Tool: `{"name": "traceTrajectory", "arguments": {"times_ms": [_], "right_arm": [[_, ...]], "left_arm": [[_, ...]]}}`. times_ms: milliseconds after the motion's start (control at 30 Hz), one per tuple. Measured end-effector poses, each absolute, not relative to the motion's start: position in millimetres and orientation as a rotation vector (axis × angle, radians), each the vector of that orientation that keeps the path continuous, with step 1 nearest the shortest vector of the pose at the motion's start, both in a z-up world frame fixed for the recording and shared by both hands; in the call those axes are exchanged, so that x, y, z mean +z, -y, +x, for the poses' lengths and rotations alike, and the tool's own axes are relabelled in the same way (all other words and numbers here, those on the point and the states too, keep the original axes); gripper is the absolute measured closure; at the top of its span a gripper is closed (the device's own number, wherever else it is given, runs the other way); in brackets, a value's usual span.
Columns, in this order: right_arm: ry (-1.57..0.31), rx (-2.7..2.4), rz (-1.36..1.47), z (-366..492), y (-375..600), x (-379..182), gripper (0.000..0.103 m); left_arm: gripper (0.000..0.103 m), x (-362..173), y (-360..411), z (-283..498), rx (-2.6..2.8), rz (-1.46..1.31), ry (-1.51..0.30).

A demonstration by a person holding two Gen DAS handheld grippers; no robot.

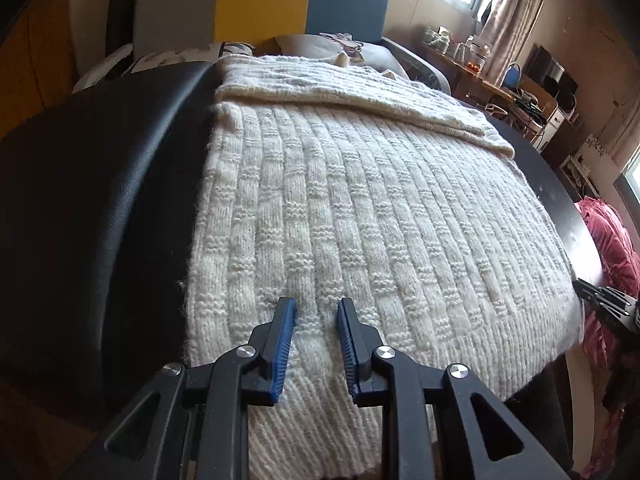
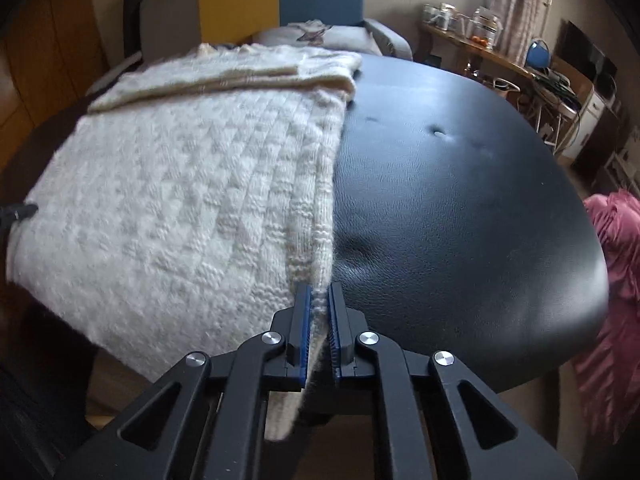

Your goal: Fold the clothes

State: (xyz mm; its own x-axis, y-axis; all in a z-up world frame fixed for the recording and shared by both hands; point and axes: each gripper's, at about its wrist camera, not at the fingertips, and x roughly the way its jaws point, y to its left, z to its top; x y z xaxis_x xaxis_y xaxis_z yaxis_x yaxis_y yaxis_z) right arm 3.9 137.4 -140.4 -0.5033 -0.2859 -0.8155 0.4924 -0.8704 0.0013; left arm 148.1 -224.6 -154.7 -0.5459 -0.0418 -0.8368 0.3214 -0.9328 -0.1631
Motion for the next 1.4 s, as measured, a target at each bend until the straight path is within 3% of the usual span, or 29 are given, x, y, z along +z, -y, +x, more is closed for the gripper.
{"name": "traceTrajectory", "arguments": {"times_ms": [233, 367, 600, 833, 1000, 1400], "right_arm": [[-0.274, -2.369, 1.163, -1, -130, -121, 0.094], [-0.266, -2.356, 1.107, -10, -110, -112, 0.089], [-0.257, -2.293, 1.159, -44, -60, -136, 0.089], [-0.337, -2.306, 1.178, -59, -45, -140, 0.089], [-0.391, -2.318, 1.150, -67, -36, -127, 0.089], [-0.583, -2.341, 1.152, -87, -7, -136, 0.089]], "left_arm": [[0.080, -144, 225, 142, -2.581, 1.349, -0.411], [0.080, -144, 228, 139, -2.595, 1.338, -0.479], [0.080, -144, 219, 128, -2.613, 1.350, -0.453], [0.080, -143, 218, 113, -2.642, 1.345, -0.462], [0.080, -141, 214, 93, -2.658, 1.328, -0.340], [0.080, -159, 237, 63, -2.603, 1.316, -0.265]]}}
